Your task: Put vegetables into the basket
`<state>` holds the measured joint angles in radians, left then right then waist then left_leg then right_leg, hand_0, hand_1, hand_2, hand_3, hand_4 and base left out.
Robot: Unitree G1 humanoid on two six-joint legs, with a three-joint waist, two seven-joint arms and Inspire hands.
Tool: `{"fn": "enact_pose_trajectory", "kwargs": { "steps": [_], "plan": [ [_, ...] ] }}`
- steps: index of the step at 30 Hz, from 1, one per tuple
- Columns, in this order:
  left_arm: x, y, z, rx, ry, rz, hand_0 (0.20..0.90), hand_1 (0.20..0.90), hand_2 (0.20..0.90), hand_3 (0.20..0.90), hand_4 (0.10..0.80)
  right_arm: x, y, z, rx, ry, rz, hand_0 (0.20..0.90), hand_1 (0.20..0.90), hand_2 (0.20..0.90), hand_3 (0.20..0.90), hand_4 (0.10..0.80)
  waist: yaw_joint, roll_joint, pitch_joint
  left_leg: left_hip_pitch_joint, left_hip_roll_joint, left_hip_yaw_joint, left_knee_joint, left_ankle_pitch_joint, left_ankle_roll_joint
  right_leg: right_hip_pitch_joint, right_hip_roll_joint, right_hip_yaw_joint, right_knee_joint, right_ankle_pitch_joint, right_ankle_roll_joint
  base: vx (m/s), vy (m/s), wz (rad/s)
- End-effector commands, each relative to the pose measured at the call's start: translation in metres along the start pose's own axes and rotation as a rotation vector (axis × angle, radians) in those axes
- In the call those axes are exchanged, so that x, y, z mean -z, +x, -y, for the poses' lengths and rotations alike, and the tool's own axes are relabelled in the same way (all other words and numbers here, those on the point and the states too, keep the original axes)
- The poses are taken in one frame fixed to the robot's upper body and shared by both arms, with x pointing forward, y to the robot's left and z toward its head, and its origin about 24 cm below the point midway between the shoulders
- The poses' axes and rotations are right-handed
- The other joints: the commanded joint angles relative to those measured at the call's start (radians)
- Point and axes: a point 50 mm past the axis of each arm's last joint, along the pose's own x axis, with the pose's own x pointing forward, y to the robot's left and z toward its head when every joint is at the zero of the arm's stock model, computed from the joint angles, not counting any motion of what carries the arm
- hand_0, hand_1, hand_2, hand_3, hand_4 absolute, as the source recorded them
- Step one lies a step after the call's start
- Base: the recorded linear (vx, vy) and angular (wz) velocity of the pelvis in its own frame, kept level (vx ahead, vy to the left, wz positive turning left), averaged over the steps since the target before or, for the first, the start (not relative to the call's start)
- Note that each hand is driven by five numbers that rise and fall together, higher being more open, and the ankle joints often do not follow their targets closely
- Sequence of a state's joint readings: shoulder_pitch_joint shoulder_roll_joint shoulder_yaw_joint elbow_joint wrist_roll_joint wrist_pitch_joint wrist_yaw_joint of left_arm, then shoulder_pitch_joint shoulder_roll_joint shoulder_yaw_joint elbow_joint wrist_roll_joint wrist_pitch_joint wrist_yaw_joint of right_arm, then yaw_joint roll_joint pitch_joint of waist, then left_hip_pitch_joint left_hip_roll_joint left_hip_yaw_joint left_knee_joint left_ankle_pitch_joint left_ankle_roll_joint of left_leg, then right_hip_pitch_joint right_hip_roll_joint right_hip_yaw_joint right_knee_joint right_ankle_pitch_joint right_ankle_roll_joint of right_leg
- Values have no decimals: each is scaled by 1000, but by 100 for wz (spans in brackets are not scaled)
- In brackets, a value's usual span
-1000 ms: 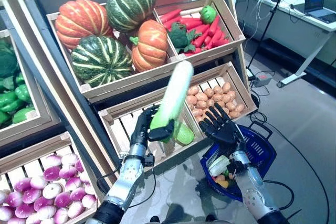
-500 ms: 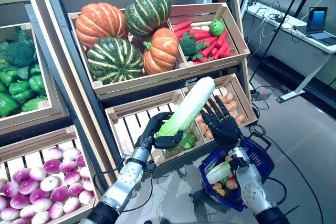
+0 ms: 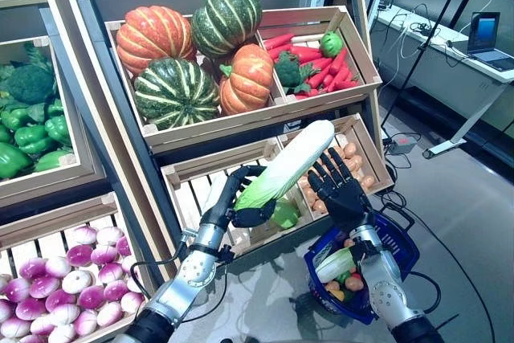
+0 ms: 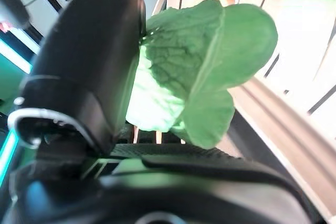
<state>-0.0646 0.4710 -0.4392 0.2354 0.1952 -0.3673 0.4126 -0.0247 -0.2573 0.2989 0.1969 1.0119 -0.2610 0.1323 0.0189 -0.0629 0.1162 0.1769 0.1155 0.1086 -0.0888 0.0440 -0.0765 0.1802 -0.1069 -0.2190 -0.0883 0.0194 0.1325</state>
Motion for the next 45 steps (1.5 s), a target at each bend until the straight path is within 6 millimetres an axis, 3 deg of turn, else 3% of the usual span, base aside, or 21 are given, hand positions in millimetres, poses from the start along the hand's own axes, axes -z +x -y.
{"fn": "enact_pose_trajectory", "kwargs": {
  "steps": [1,14,24,45],
  "plan": [
    [-66,30,-13,-160,-79,402,300,300,300,300,400,-43,31,-34,-105,-97,211,900,900,900,900,800,-4,4,-27,11,-31,1,2,-87,24,7,-31,17,27,-6,0,0,0,0],
    [-36,31,-28,-291,41,253,300,300,300,300,400,-35,19,-15,62,-247,96,900,900,900,900,800,-23,6,-26,9,-30,1,2,-83,20,9,-31,30,16,4,-1,-1,0,1],
    [-34,27,-17,-237,65,290,300,300,300,300,400,-36,20,-28,-34,-55,139,900,900,900,900,800,-34,11,-27,5,-29,11,2,-80,20,-2,-29,46,15,8,0,0,0,0],
    [-47,32,2,-103,17,374,300,300,300,300,400,-62,52,-60,-186,32,206,900,900,900,900,800,-18,0,-40,3,-26,10,2,-88,17,-2,-28,47,11,5,2,-5,2,-1]
  ]
}}
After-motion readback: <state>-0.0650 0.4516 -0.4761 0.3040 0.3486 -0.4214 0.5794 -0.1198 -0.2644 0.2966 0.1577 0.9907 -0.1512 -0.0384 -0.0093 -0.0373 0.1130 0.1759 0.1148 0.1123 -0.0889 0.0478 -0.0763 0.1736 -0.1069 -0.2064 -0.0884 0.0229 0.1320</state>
